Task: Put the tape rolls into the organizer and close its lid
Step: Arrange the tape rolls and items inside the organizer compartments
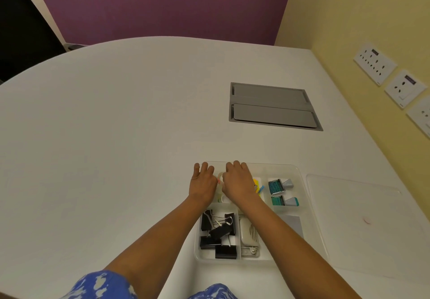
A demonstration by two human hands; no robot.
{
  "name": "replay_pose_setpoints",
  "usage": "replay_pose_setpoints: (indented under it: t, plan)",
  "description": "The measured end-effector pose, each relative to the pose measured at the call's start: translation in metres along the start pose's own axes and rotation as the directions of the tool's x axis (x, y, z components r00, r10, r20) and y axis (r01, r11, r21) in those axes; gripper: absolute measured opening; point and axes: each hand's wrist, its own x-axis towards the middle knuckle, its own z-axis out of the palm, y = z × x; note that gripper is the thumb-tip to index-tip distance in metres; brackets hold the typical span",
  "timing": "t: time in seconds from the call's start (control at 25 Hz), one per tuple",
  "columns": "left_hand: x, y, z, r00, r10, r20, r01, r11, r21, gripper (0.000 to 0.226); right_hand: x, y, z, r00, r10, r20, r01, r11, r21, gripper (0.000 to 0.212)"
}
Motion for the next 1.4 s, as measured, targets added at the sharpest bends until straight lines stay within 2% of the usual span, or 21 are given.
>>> replay_pose_setpoints:
  t: [0.16,0.36,0.6,0.76,0.96,1.4]
  plan:
    - [0.000,0.000,0.002,1.000,-0.009,0.003,0.009,1.000,-0.014,0.031,0.002,-0.008,0.007,0.997,-0.022,0.076,0.032,0.991,-0.131,0.027]
    - [0.000,-0.001,0.001,1.000,-0.010,0.003,0.010,1.000,-0.025,0.031,0.003,-0.008,0.007,0.995,0.009,0.097,0.005,0.990,-0.141,0.027]
    - [0.001,-0.006,-0.003,0.995,0.001,-0.096,-0.009,0.997,-0.081,0.033,0.008,0.016,-0.004,0.990,0.130,-0.057,-0.118,0.976,0.182,0.028]
    - [0.008,-0.006,-0.006,0.996,0.056,-0.063,-0.059,0.997,-0.048,0.038,0.013,0.021,-0.004,0.998,-0.020,0.066,-0.002,0.951,0.310,0.037]
    - [0.011,-0.007,-0.005,0.997,0.069,0.032,-0.069,0.998,0.014,0.034,0.016,0.008,0.006,0.979,-0.099,0.178,0.072,0.986,0.151,0.026]
    - [0.012,-0.002,-0.006,1.000,0.000,0.024,0.001,1.000,-0.012,0.020,0.022,0.000,0.007,0.987,-0.032,0.159,0.016,0.995,0.102,0.026]
